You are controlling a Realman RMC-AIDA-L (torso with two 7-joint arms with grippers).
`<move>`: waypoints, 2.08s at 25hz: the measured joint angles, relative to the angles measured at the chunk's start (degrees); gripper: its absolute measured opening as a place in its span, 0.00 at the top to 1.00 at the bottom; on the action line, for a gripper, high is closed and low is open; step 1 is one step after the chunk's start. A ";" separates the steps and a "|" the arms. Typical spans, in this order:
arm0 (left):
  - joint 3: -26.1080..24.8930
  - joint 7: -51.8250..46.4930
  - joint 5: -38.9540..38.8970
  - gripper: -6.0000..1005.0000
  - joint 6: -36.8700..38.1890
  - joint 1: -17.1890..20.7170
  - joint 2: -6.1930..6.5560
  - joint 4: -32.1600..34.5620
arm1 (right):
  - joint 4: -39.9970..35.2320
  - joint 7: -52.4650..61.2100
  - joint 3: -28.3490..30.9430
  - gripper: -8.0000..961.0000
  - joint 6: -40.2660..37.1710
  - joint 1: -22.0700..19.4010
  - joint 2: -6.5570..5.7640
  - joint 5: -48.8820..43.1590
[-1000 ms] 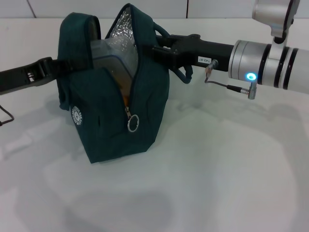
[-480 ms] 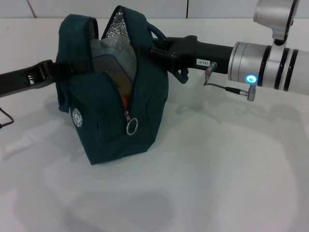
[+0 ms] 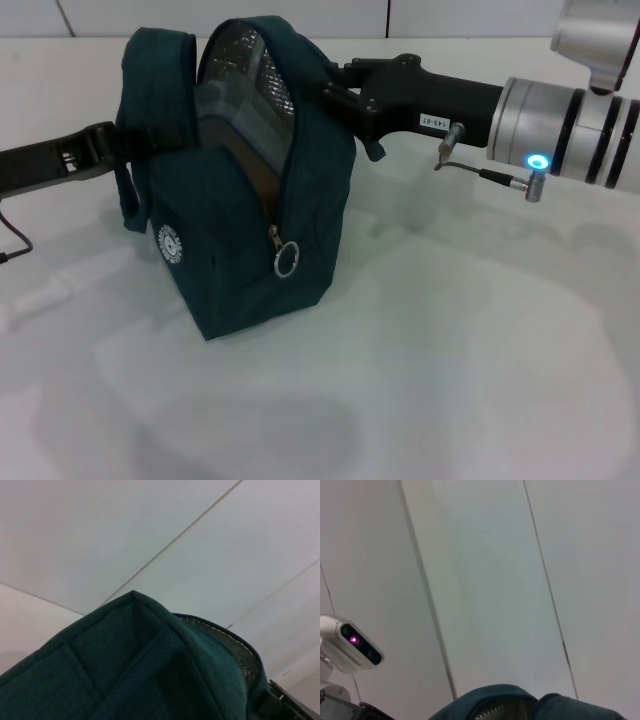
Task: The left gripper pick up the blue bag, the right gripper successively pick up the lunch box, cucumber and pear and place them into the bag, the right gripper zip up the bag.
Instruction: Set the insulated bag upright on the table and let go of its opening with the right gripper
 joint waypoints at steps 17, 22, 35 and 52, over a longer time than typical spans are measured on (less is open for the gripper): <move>6.77 -0.42 -1.83 0.94 -0.07 -4.36 -0.28 -2.20 | -13.04 -3.93 9.90 0.87 -5.15 -12.68 -0.38 -15.87; 8.14 1.28 -1.84 0.94 -0.56 -8.90 -0.32 -6.83 | -16.65 -6.11 18.18 0.90 -12.93 -18.29 -0.63 -22.43; 18.50 3.05 -4.68 0.94 -4.81 -15.12 -0.61 -14.99 | -16.82 -9.53 31.97 0.96 -28.43 -23.63 -0.72 -22.96; 22.14 5.41 -8.89 0.94 -6.39 -13.41 -0.65 -16.30 | -11.07 -11.54 32.53 0.92 -32.73 -24.39 -0.82 -22.91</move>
